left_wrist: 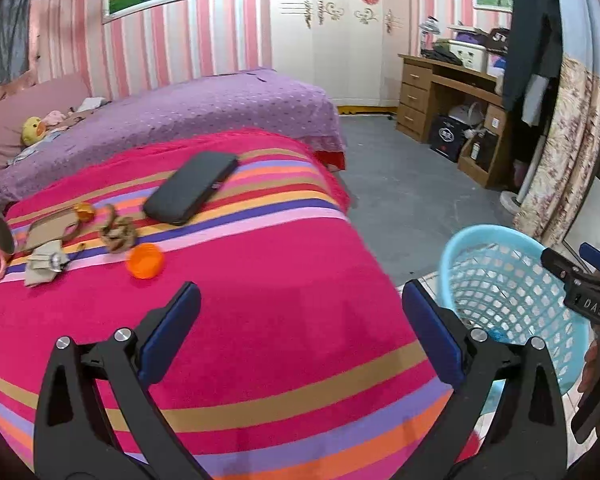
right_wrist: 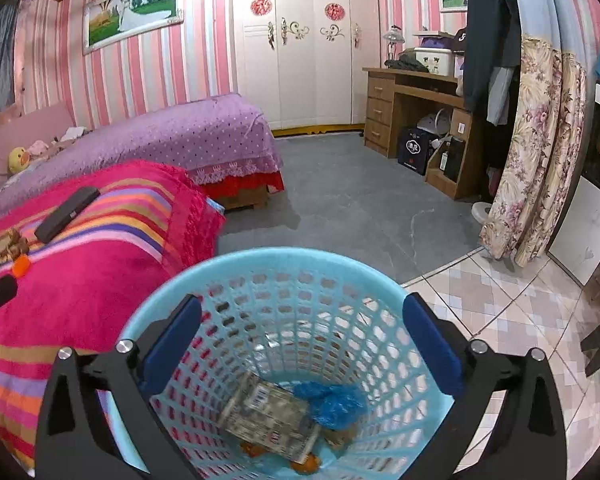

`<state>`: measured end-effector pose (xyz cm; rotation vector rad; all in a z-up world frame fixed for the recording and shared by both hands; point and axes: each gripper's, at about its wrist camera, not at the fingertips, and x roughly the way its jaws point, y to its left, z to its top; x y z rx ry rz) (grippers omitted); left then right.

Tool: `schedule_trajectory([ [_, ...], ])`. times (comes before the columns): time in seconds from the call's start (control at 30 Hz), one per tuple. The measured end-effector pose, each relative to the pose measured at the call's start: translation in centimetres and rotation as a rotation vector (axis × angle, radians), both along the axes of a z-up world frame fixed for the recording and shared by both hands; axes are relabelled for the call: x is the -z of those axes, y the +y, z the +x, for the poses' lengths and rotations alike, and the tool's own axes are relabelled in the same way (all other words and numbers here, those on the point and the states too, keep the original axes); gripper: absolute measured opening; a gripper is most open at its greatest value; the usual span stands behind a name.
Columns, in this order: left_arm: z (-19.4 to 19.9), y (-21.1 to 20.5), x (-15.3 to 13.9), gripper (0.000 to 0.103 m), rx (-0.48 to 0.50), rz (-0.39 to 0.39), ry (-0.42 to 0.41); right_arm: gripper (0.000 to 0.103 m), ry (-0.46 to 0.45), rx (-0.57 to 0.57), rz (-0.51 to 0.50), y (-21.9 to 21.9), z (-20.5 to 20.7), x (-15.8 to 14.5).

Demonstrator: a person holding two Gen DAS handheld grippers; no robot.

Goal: Collect trash
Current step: 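Carry packet and blue bag over the basket and open both tools to drop them, then move both open tools back over the bed toward the orange lid and grey cloth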

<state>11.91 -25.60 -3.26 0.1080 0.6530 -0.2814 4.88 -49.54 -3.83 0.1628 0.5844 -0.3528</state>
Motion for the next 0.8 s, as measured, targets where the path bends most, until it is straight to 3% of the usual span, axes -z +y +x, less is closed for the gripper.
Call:
schedule_trajectory([
  [0.4, 2.3, 10.9, -2.1, 0.097, -0.12, 0.037, -0.047, 0.098, -0.064, -0.019, 0.028, 6.1, 3.3, -1.7],
  [0.57, 3.1, 15.6, -2.1, 0.097, -0.176, 0.051, -0.076, 0.098, -0.072, -0.057, -0.009, 9.8, 4.7, -2.5],
  [0.8, 4.9, 20.4, -1.5, 0.097, -0.207, 0.023, -0.018, 0.098, -0.046, -0.153, -0.071, 16.1, 6.9, -2.9],
])
